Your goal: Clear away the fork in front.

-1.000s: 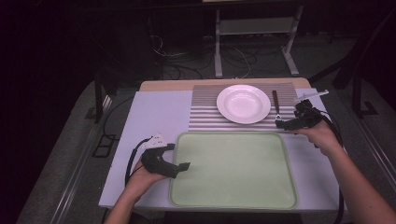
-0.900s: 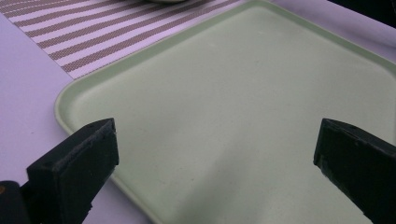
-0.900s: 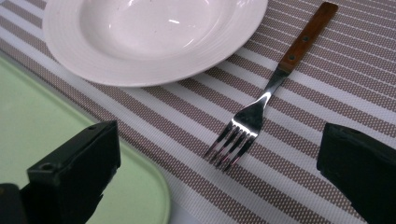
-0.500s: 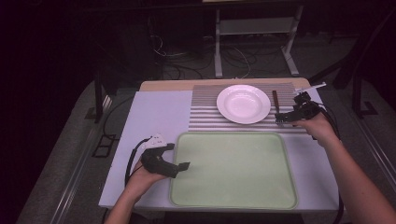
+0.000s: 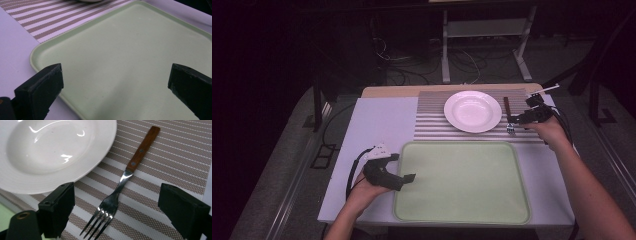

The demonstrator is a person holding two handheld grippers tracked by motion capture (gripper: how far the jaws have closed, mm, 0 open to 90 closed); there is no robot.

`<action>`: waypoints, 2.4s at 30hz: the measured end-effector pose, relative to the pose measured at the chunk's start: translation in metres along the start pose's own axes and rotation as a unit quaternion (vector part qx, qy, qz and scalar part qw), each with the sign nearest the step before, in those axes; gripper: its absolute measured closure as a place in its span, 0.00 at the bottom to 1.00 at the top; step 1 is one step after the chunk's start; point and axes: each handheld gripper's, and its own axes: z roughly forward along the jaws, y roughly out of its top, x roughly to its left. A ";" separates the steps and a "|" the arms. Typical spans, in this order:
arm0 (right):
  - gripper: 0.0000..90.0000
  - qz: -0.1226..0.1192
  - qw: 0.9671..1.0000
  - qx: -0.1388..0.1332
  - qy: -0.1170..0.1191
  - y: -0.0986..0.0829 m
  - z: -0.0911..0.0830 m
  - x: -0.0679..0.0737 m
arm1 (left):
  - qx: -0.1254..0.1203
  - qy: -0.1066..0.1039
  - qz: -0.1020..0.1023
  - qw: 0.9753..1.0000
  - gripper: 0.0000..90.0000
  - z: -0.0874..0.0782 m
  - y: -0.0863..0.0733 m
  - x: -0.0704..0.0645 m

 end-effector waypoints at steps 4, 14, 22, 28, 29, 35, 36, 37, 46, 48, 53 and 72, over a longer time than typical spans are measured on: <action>0.20 0.006 1.000 0.002 -0.003 0.005 0.003 -0.003 | -0.001 0.000 0.000 1.000 0.00 0.000 0.000 0.000; 0.33 0.017 0.999 0.026 -0.035 0.027 0.015 -0.011 | -0.002 -0.001 -0.001 1.000 0.00 0.000 0.000 0.000; 0.48 0.033 0.997 0.053 -0.045 0.041 0.027 -0.014 | -0.003 0.001 0.000 1.000 0.00 0.000 0.000 -0.001; 0.56 0.053 0.995 0.080 -0.042 0.048 0.037 -0.015 | -0.003 0.001 0.001 1.000 0.00 -0.001 0.000 -0.001; 0.58 0.058 0.994 0.086 -0.038 0.050 0.041 -0.015 | -0.002 0.001 0.001 1.000 0.00 0.000 0.000 -0.001; 0.62 0.070 0.990 0.110 -0.044 0.056 0.053 -0.015 | -0.003 0.001 0.001 1.000 0.00 -0.001 0.000 -0.001; 0.62 0.074 0.990 0.114 -0.045 0.057 0.054 -0.015 | -0.003 0.001 0.001 1.000 0.00 -0.001 0.000 -0.001; 0.63 0.076 0.989 0.118 -0.045 0.058 0.056 -0.015 | -0.003 0.001 0.001 1.000 0.00 -0.001 -0.001 -0.001; 0.67 0.088 0.983 0.153 -0.054 0.063 0.069 -0.017 | -0.002 0.001 0.001 1.000 0.00 -0.001 -0.001 -0.001; 0.69 0.089 0.982 0.158 -0.054 0.063 0.071 -0.017 | -0.001 0.000 0.000 1.000 0.00 -0.001 -0.001 -0.001; 0.75 0.085 0.981 0.169 -0.052 0.063 0.073 -0.017 | -0.003 0.001 -0.003 1.000 0.00 -0.001 -0.001 0.000; 0.85 0.068 0.979 0.175 -0.078 0.063 0.074 -0.013 | -0.002 0.002 -0.002 1.000 0.00 -0.002 -0.001 -0.001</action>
